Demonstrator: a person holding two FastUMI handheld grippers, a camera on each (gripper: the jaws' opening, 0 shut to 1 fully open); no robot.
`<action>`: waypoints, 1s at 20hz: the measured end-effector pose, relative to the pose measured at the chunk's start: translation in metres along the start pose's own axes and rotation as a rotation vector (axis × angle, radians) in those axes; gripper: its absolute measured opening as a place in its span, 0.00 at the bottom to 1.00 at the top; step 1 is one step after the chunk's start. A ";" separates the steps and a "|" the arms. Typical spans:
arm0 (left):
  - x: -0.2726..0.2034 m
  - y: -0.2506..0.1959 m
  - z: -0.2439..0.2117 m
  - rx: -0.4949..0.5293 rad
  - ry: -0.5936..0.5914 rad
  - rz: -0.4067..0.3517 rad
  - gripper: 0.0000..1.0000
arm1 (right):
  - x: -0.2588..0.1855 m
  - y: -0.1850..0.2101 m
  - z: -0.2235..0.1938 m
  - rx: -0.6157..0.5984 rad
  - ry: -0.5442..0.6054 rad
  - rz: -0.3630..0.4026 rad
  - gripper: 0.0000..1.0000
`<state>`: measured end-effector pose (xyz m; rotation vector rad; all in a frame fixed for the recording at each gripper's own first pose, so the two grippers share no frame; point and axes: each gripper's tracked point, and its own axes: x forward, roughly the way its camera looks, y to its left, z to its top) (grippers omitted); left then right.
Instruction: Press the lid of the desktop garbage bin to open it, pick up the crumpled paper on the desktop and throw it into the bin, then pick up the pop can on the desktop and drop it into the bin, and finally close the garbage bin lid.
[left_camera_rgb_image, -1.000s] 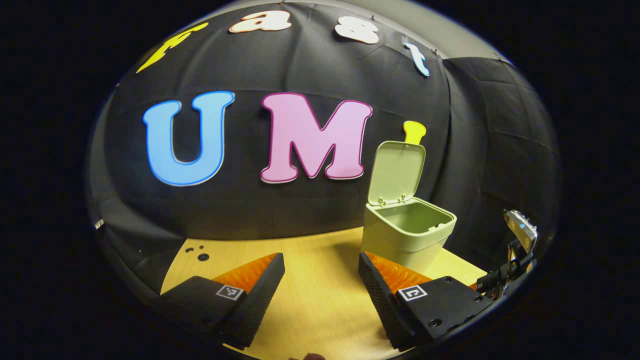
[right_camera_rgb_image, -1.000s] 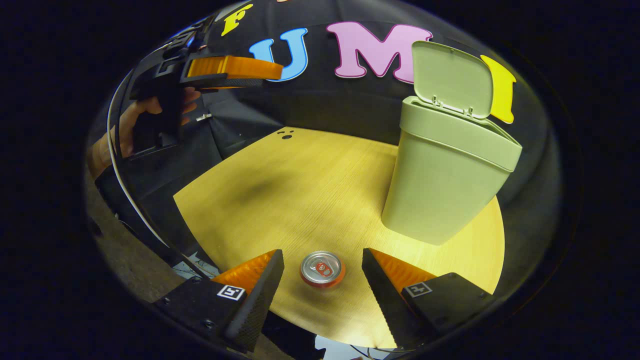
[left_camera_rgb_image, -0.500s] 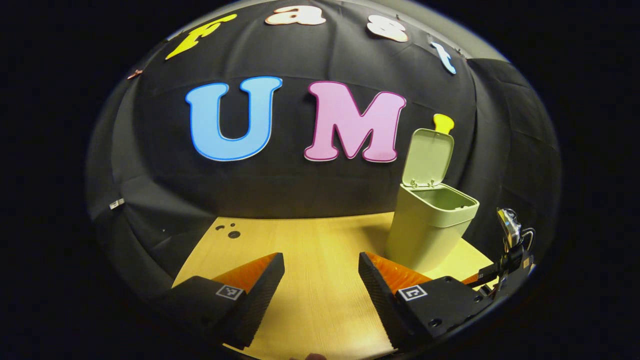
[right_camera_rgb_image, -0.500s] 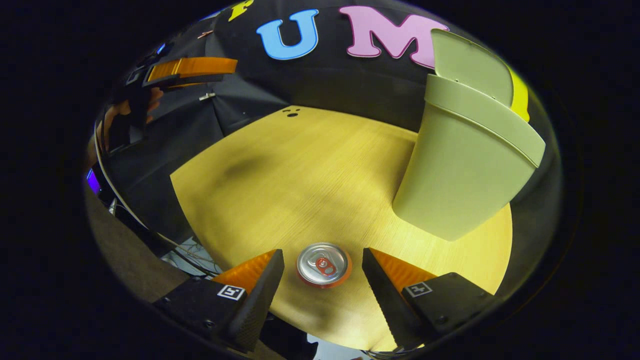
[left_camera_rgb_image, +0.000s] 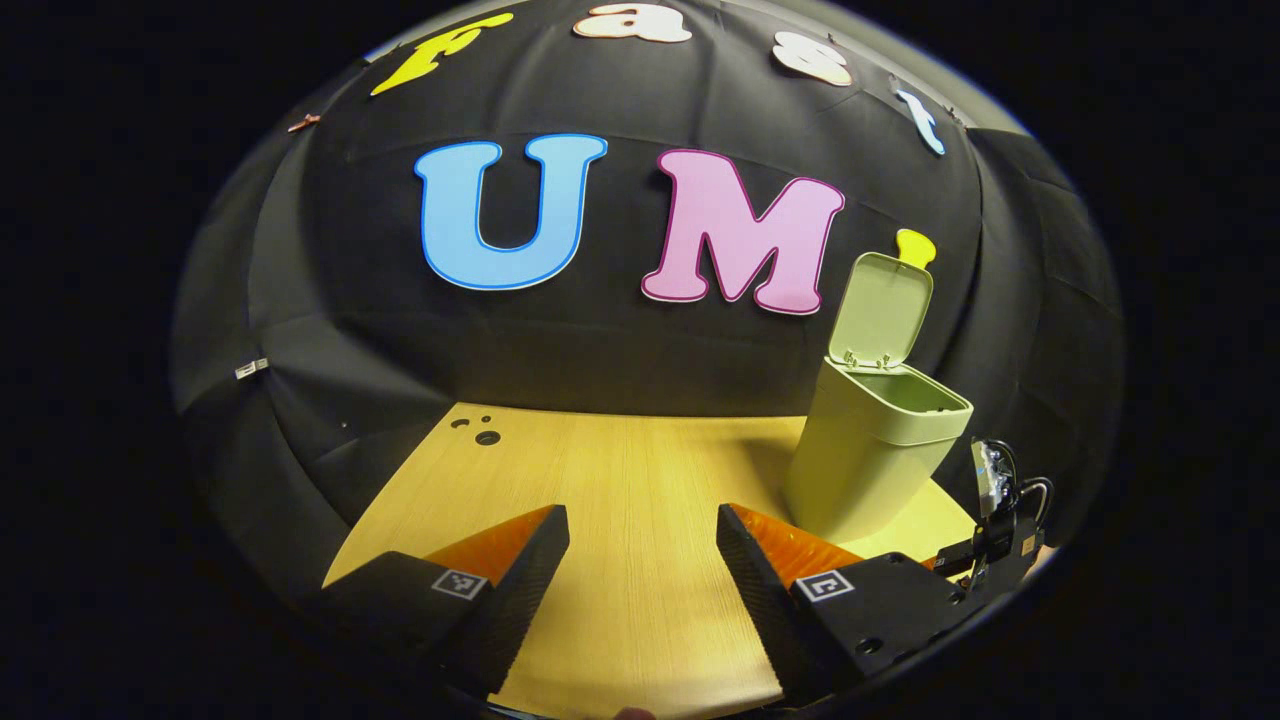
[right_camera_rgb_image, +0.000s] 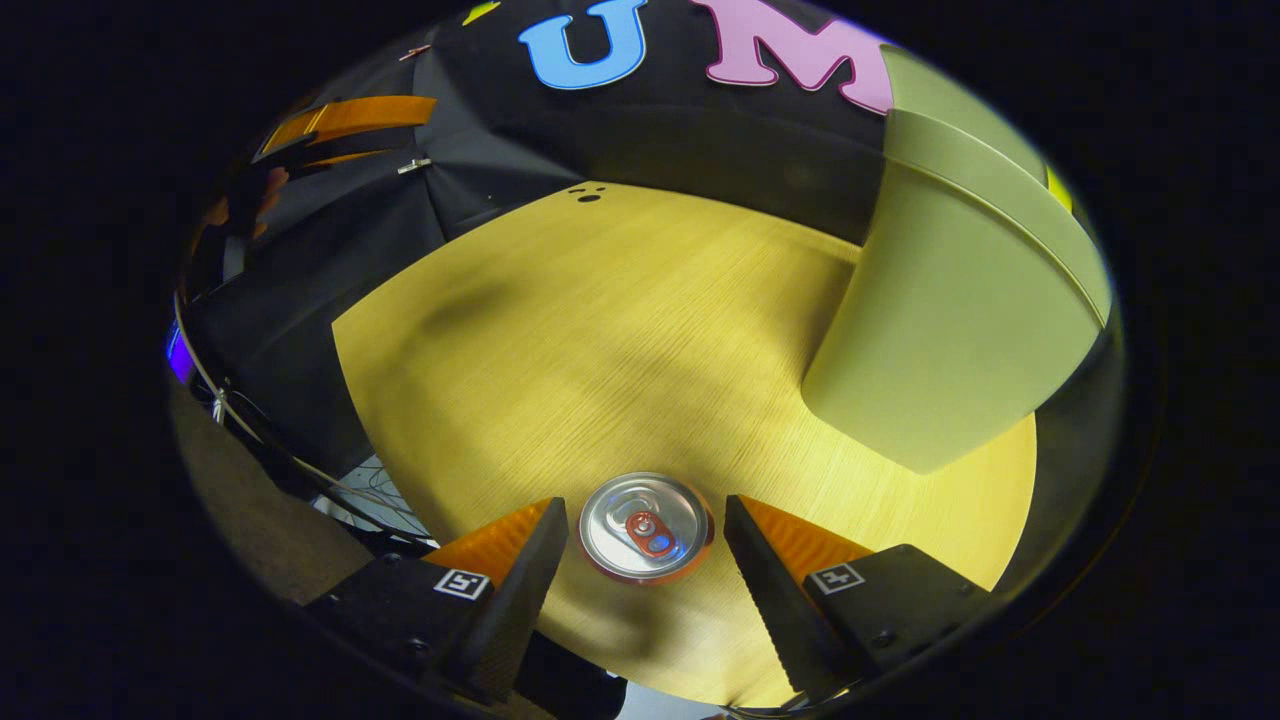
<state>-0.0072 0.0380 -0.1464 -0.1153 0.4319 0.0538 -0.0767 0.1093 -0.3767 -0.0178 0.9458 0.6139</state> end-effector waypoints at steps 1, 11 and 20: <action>-0.001 0.001 -0.001 0.002 0.005 0.003 0.96 | 0.002 0.000 0.001 0.002 0.002 -0.001 0.99; 0.001 0.006 -0.004 -0.007 0.017 0.014 0.96 | 0.008 -0.005 -0.007 0.016 0.035 -0.015 0.84; 0.000 -0.002 -0.008 -0.009 0.024 0.003 0.96 | -0.021 -0.012 0.024 0.107 -0.027 0.000 0.84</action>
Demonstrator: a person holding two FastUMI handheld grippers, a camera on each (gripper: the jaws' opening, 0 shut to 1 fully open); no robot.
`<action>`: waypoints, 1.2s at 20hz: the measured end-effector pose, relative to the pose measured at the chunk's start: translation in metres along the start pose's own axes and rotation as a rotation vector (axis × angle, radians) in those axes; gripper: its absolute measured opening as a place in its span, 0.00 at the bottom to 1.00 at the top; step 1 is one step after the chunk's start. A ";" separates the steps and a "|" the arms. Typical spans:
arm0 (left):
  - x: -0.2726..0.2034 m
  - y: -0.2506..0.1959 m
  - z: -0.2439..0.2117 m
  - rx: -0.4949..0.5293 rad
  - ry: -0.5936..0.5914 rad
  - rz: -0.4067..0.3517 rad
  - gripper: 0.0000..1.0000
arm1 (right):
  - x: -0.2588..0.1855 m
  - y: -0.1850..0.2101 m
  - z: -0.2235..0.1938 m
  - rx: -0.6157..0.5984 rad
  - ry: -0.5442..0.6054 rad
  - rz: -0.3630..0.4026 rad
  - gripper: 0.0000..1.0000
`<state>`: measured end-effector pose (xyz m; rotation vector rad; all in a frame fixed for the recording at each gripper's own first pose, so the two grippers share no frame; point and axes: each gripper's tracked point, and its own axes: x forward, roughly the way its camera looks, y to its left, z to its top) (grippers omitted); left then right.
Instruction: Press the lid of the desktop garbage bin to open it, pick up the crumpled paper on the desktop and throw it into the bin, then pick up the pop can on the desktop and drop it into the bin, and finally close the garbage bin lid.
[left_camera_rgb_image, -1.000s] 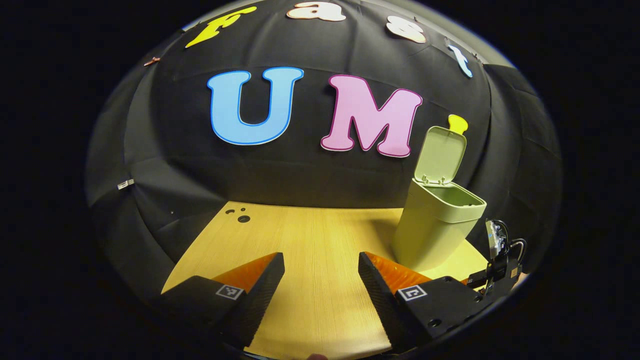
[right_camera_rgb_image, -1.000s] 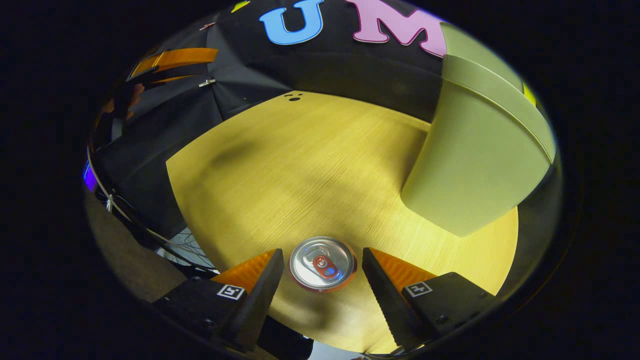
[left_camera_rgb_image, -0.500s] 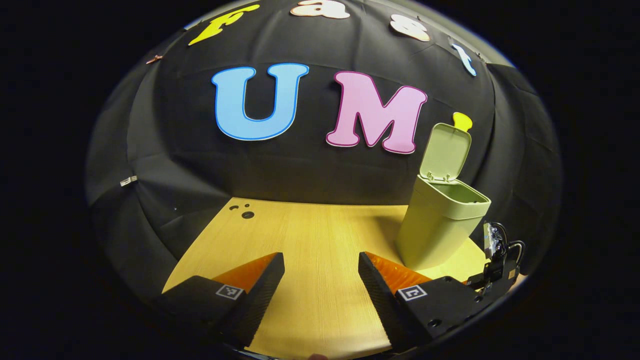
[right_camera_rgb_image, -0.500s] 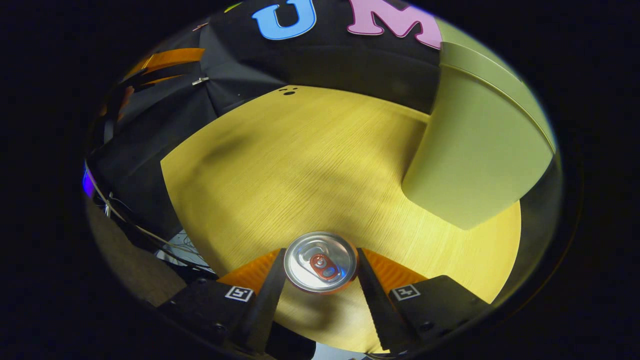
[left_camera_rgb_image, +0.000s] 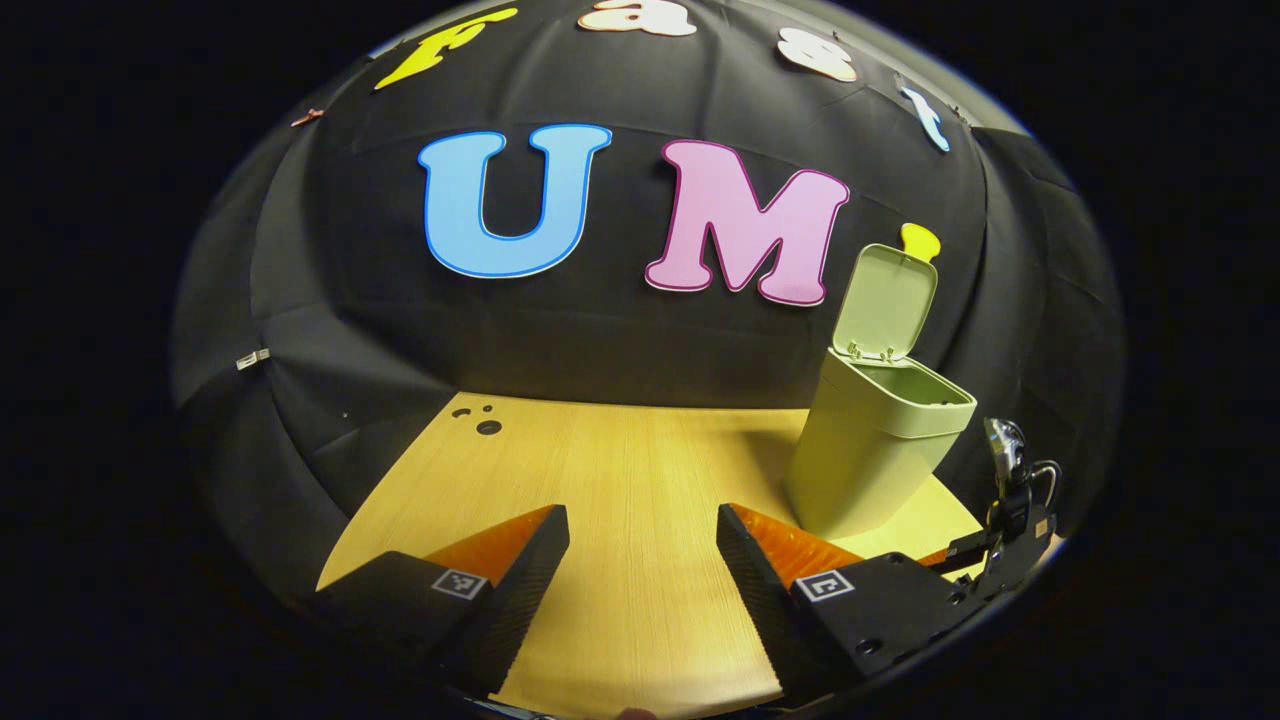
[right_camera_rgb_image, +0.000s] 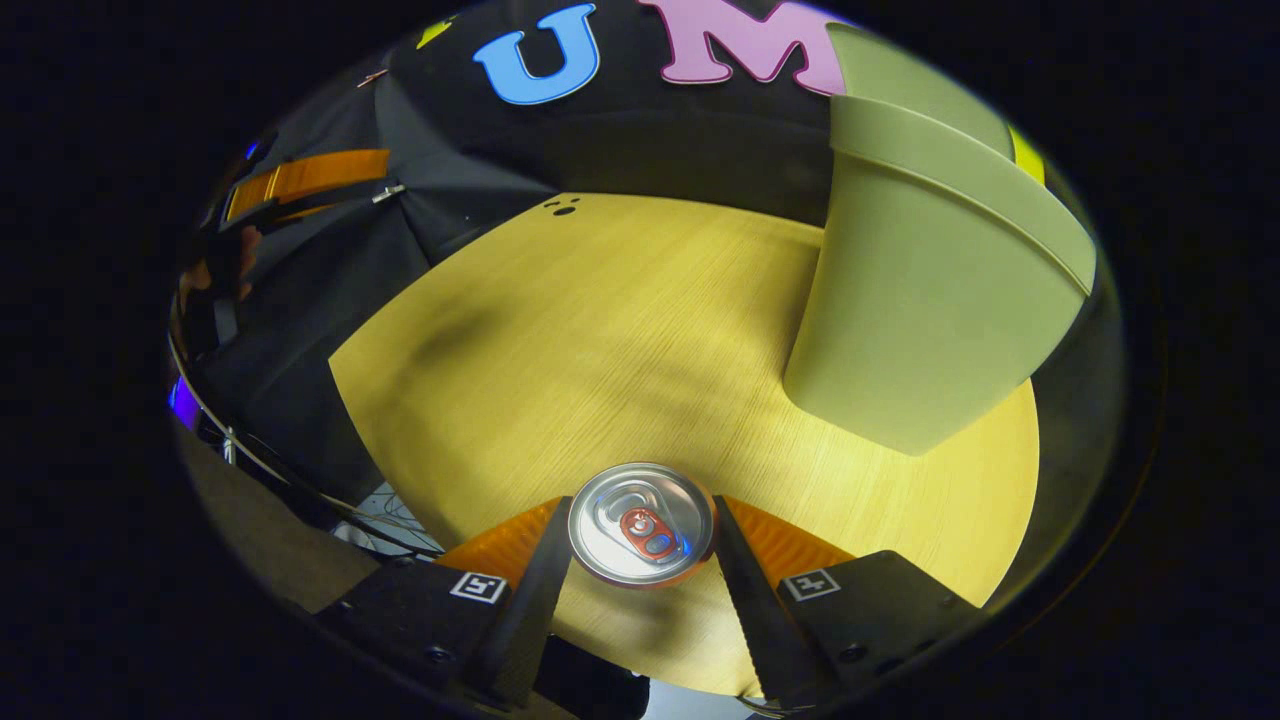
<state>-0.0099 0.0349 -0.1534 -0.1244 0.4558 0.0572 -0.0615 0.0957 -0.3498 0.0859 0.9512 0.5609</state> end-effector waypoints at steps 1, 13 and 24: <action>0.000 0.000 -0.001 -0.001 0.003 -0.002 0.96 | -0.005 0.001 0.006 0.004 -0.011 0.005 0.84; 0.010 -0.018 0.000 -0.004 0.005 -0.041 0.96 | -0.077 0.000 0.093 0.025 -0.188 0.035 0.84; 0.019 -0.032 0.002 0.003 0.008 -0.072 0.96 | -0.127 -0.024 0.172 0.086 -0.370 0.045 0.83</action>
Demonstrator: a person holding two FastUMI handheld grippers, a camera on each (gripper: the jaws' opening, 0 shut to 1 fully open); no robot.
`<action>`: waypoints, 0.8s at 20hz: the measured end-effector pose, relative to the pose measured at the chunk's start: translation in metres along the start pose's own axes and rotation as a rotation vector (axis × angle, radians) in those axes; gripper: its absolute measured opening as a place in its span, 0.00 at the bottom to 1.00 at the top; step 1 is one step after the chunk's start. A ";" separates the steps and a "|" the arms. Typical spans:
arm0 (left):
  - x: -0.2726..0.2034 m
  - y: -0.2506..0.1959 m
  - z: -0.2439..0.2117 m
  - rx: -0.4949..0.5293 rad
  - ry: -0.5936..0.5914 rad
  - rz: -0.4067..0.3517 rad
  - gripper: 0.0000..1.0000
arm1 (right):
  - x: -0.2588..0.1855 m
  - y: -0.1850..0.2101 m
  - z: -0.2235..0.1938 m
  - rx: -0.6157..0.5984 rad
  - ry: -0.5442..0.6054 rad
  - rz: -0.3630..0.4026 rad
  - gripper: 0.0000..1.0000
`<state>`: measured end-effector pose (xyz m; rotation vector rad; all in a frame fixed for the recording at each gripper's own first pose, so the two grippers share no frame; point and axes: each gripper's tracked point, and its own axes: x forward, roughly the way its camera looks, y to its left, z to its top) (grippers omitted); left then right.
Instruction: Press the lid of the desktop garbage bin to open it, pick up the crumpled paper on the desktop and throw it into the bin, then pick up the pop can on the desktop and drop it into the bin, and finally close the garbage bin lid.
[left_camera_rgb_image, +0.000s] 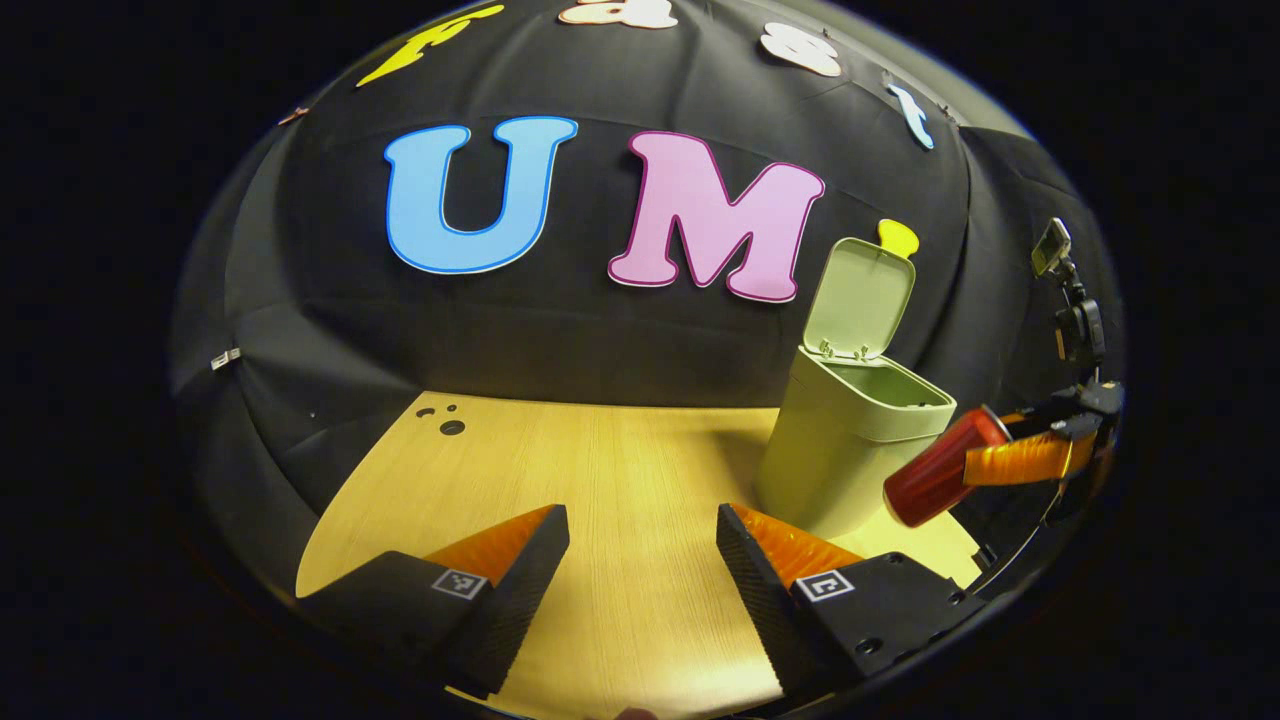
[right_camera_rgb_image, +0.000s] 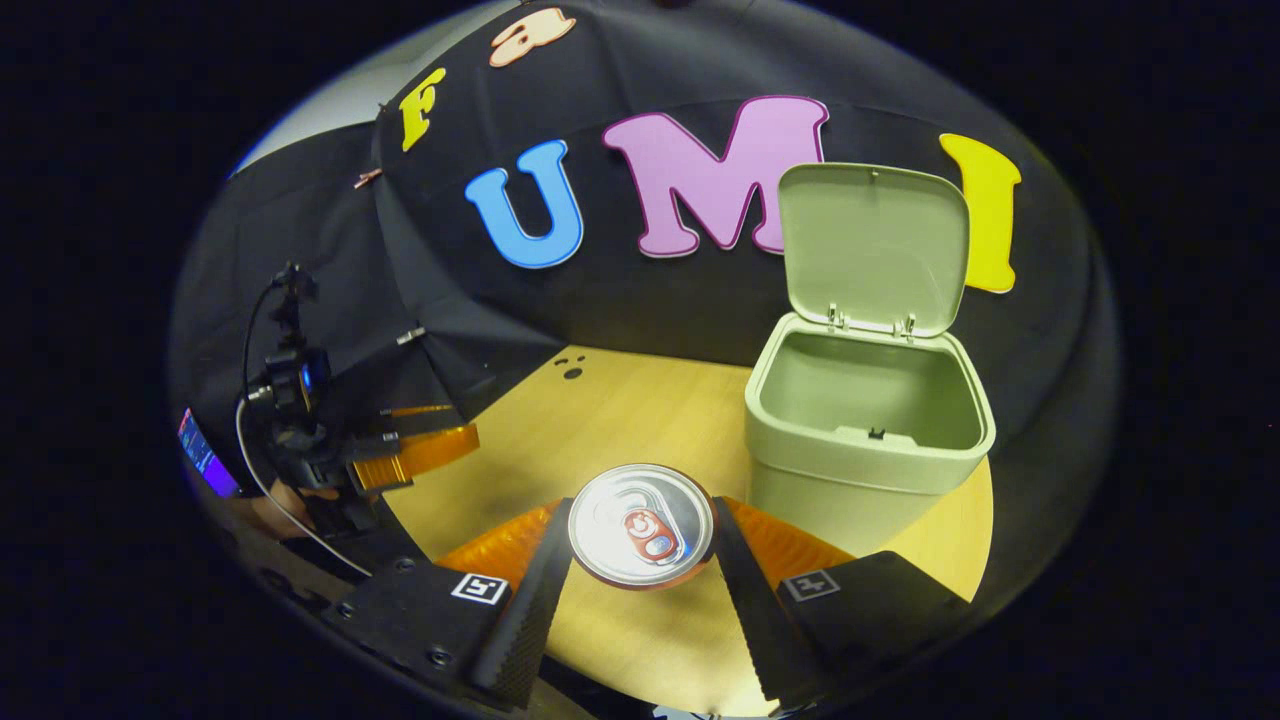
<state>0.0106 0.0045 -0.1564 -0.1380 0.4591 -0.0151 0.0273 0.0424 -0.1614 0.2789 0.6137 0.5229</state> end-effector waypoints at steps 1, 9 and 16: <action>0.000 0.000 0.000 0.000 0.001 0.001 0.96 | -0.007 -0.007 0.013 0.003 -0.021 0.001 0.84; -0.001 0.001 0.000 -0.001 0.002 0.011 0.96 | -0.008 -0.058 0.082 -0.027 -0.146 -0.065 0.84; -0.005 0.000 0.000 0.008 0.002 0.016 0.96 | 0.016 -0.120 0.095 0.031 -0.181 -0.175 0.83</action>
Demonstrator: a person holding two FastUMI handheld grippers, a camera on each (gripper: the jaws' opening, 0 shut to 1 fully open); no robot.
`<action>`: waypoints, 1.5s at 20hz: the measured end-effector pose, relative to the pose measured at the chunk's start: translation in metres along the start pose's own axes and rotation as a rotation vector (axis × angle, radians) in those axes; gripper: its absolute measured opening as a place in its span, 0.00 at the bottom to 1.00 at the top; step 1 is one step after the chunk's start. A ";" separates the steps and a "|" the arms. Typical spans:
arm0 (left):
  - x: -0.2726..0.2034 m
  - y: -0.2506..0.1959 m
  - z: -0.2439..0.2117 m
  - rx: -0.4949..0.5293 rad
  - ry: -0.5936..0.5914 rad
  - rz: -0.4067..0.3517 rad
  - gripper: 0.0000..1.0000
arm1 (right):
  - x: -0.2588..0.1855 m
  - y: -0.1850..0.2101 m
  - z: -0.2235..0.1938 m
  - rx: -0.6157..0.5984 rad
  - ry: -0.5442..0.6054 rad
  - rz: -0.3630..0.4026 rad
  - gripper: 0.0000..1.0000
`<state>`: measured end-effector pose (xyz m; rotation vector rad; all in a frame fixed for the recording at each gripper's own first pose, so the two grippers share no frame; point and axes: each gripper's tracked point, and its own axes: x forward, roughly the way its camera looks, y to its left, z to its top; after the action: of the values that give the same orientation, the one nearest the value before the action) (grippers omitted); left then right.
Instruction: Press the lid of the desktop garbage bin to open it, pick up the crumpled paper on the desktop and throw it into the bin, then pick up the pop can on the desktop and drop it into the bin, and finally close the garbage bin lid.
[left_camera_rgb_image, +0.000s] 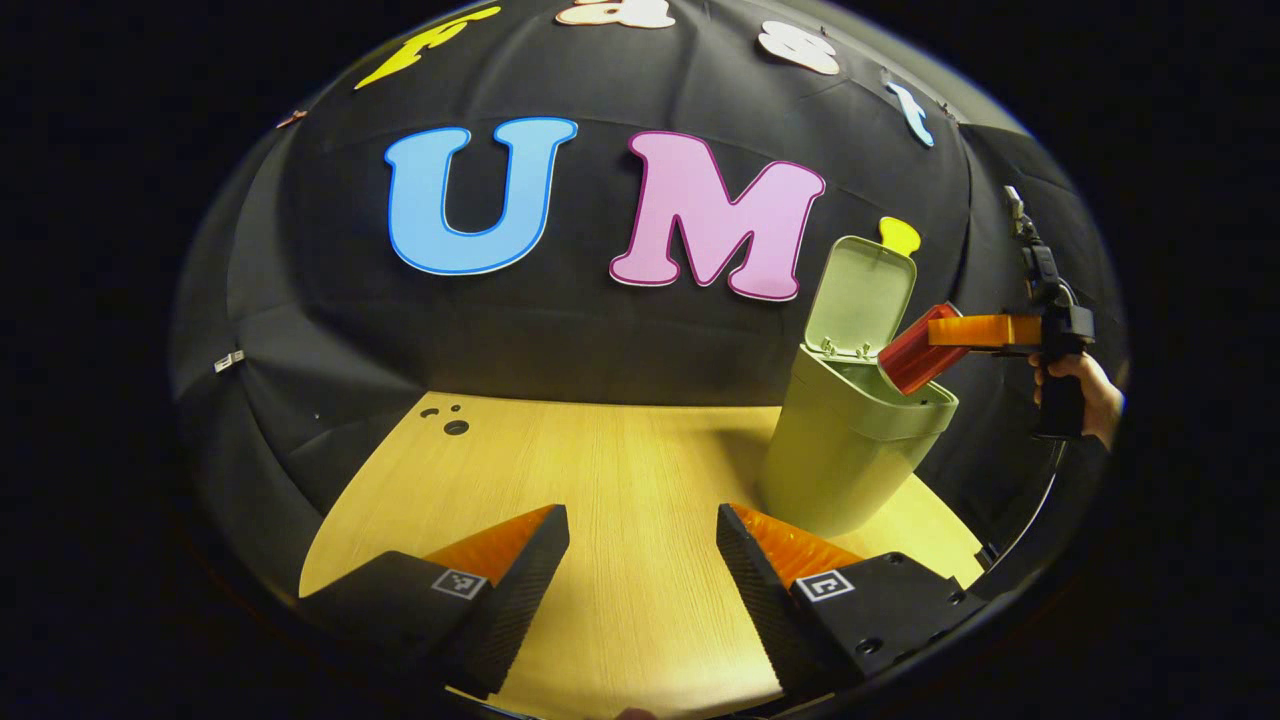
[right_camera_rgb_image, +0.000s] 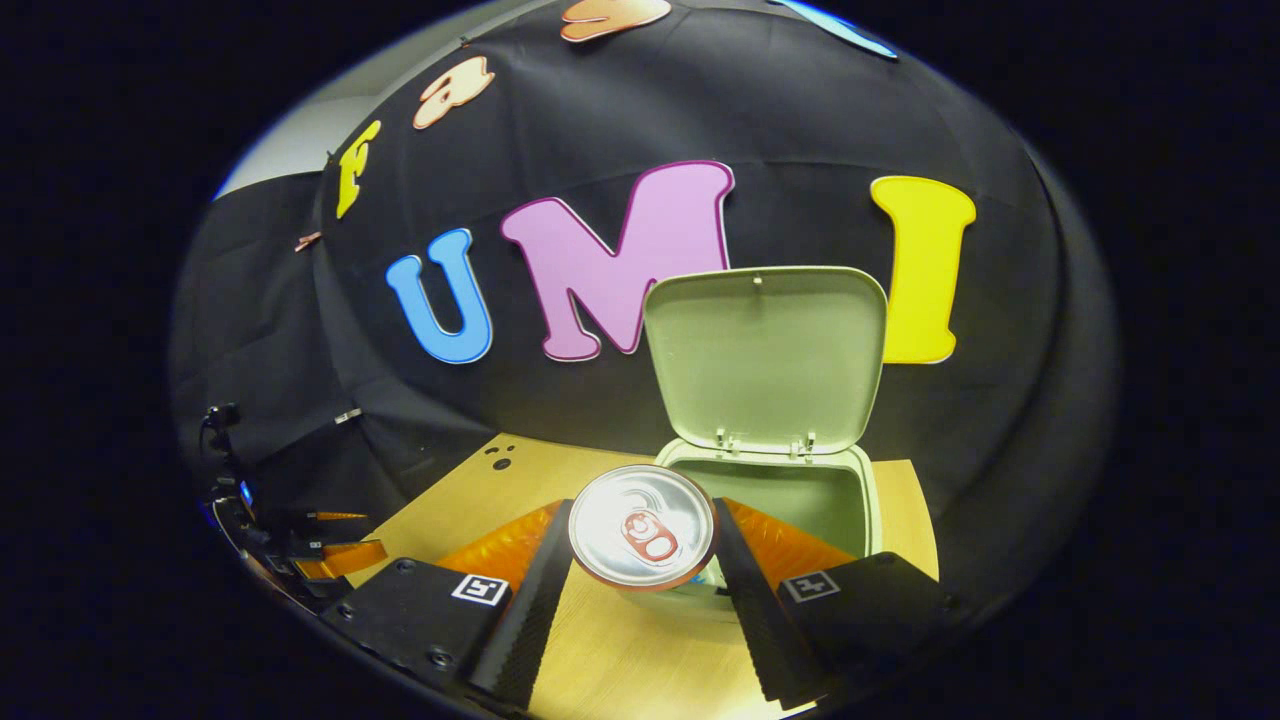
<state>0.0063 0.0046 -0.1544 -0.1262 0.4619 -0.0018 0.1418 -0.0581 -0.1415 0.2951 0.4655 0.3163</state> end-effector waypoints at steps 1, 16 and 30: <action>0.000 0.000 0.001 0.000 0.001 0.001 0.96 | 0.005 -0.008 -0.003 -0.007 0.010 -0.020 0.83; 0.005 -0.003 -0.004 -0.008 0.002 0.022 0.96 | 0.055 -0.032 -0.053 -0.054 0.188 -0.073 0.85; 0.003 0.004 -0.007 -0.025 0.007 0.035 0.96 | 0.058 -0.021 -0.054 0.002 0.190 -0.047 0.96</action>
<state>0.0059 0.0073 -0.1627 -0.1432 0.4716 0.0377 0.1697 -0.0456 -0.2176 0.2563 0.6588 0.2996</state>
